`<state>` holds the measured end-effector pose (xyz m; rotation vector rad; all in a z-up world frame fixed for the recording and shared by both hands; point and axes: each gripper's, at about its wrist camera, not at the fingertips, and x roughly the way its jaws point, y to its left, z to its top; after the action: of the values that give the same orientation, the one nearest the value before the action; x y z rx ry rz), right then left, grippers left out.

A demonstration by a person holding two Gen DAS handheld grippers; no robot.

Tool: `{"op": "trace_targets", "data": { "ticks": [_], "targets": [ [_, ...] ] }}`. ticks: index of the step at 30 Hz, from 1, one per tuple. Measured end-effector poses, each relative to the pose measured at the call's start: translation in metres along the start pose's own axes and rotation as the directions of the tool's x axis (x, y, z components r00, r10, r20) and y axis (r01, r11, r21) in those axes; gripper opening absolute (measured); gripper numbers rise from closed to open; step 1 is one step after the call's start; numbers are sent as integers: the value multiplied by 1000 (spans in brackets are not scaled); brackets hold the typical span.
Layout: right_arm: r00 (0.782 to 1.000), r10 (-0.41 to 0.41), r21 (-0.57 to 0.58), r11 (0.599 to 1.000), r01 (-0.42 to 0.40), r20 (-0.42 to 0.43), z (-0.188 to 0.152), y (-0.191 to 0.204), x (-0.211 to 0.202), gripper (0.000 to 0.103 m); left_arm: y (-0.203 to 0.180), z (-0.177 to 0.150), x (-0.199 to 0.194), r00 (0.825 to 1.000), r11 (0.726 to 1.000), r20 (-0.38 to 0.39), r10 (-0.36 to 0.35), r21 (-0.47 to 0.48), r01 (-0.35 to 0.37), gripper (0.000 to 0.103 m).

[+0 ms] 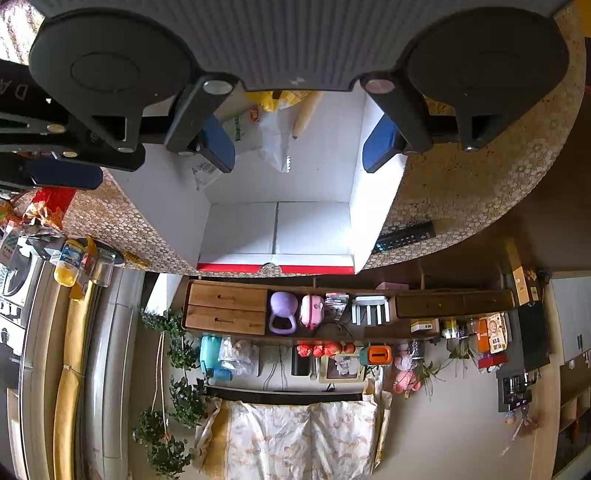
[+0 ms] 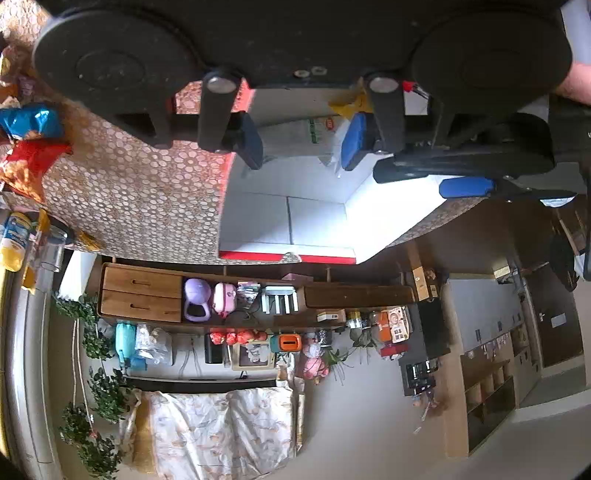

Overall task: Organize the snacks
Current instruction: 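Open both tools to release the snacks into the box, then move both open tools back over the remaining snack pile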

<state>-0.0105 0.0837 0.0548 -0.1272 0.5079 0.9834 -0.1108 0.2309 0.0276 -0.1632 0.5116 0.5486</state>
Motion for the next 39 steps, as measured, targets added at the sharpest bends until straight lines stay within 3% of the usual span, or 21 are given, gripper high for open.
{"op": "trace_targets", "data": {
  "ticks": [4,7,15,17,24,27,39],
  "targets": [
    [1000,-17,18,1000,17,18,-1,-6,-9,51,-9,3,-3,1000,1000,10,-16,12,16,76],
    [999,-38,35,999,37,28,-1,-12,-16,54,-19,5,-5,999,999,15,-32,27,32,86],
    [994,-98,84,992,93,57,-6,-37,-37,68,-45,9,-13,996,995,31,-84,57,82,87],
    [991,-118,97,989,112,65,-8,-44,-42,73,-53,10,-14,995,993,35,-98,67,96,91],
    [980,-187,149,973,174,75,-18,-72,-58,80,-83,14,-15,987,983,45,-152,108,146,95],
    [972,-221,179,962,205,73,-23,-85,-64,84,-94,14,-15,985,979,39,-169,125,163,103],
    [940,-338,263,912,315,44,-49,-136,-85,93,-140,13,-14,970,952,29,-243,198,232,103]
  ]
}}
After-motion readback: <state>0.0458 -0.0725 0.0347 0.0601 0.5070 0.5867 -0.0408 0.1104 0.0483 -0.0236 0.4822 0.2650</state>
